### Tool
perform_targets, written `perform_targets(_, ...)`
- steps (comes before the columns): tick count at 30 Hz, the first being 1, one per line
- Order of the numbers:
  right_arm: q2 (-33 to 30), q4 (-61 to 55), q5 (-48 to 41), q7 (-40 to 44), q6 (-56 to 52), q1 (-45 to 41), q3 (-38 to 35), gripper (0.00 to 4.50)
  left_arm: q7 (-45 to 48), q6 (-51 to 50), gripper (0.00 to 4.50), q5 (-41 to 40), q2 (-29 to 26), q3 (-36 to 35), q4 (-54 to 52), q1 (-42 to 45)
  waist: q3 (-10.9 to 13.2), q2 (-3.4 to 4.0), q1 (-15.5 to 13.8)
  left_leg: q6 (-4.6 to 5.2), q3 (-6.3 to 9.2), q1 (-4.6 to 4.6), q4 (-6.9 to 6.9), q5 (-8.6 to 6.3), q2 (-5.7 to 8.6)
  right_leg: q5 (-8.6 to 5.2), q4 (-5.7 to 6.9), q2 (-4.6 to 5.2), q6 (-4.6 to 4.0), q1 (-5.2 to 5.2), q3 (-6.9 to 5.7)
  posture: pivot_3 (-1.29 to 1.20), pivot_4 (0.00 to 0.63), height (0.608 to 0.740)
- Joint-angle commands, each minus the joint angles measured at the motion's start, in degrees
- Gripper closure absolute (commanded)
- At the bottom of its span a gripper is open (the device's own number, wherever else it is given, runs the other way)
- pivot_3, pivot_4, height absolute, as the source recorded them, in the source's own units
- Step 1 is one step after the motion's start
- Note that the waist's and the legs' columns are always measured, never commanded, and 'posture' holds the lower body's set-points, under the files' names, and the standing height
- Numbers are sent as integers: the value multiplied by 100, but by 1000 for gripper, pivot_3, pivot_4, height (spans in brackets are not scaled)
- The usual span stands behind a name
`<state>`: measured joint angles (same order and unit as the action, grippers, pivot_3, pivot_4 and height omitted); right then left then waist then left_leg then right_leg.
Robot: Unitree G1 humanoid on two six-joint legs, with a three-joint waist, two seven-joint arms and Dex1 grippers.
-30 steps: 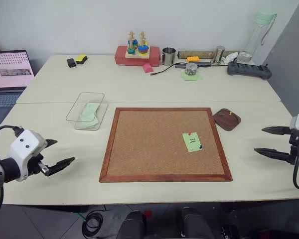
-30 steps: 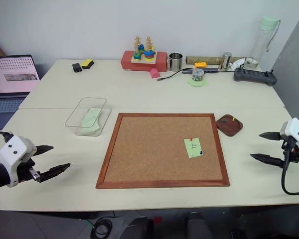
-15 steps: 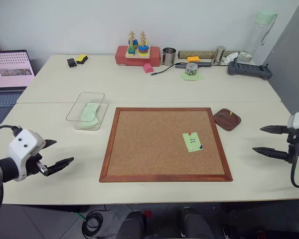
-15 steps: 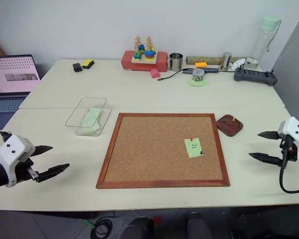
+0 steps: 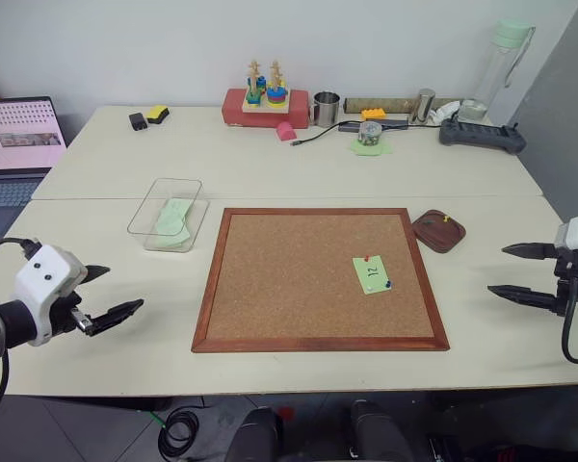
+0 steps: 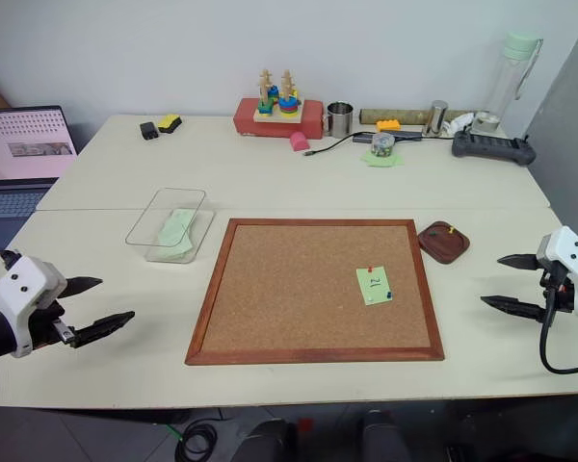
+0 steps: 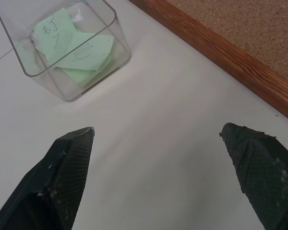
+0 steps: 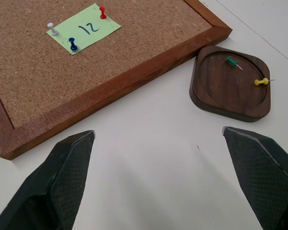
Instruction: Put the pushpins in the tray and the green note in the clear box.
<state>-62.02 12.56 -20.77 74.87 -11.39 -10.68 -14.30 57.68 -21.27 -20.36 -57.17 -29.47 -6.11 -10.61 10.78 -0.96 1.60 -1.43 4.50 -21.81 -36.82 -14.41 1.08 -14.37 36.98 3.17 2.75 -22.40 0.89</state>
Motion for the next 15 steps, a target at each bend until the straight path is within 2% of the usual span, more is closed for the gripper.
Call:
perform_targets(1,-46,-197,-28,34,28,-48,-64,20,36,2,0,-91,-1,-81,-103,90,0,0,0,0,0,0,0,0,0,0,0,0,0,0,0,0,150,740)
perform_targets(4,-33,-328,-55,30,5,32,-89,20,118,-44,0,-181,23,-46,-209,114,0,0,0,0,-1,0,-1,0,0,1,1,0,0,0,1,0,150,740)
perform_targets(7,6,-694,-201,10,-158,92,-123,0,122,-134,442,-288,6,215,-437,420,0,0,-2,0,-1,-1,-1,0,1,2,1,0,2,0,0,0,150,740)
perform_targets(13,153,-1669,-558,-224,-631,274,-299,0,169,-311,1623,-399,45,1157,-934,1360,0,0,-15,0,0,-3,-7,0,7,11,2,-1,9,4,-1,0,150,740)
perform_targets(15,255,-2098,-758,-394,-897,334,-326,0,166,-358,2109,-391,242,1745,-1086,1890,0,1,-17,0,0,-4,-6,0,8,18,0,-1,0,5,0,0,150,740)
